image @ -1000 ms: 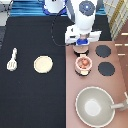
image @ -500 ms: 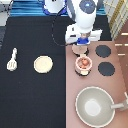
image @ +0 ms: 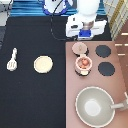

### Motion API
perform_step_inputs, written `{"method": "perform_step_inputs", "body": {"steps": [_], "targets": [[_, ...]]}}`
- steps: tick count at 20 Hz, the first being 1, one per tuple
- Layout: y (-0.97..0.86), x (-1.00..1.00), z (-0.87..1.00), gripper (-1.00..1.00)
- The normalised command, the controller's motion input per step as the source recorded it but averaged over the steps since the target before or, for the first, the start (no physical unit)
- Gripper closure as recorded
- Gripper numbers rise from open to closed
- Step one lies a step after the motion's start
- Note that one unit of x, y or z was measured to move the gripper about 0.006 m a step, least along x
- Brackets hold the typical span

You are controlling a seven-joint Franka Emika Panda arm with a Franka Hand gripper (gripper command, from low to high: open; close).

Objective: Take the lid off the pot, put the pot on the plate, and use the tool to push the pot to the front of the table.

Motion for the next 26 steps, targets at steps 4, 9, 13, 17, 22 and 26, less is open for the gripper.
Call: {"method": "perform_step_inputs", "body": {"steps": [4,9,13,17,22,26], "targets": [[-0.1,0.85,0.29,-1.0],[-0.05,0.91,0.22,-1.0],[0.0,0.99,0.14,-1.0],[-0.02,1.0,0.0,-1.0],[-0.17,0.87,-0.28,-1.0],[-0.16,0.04,-0.46,-1.0]]}}
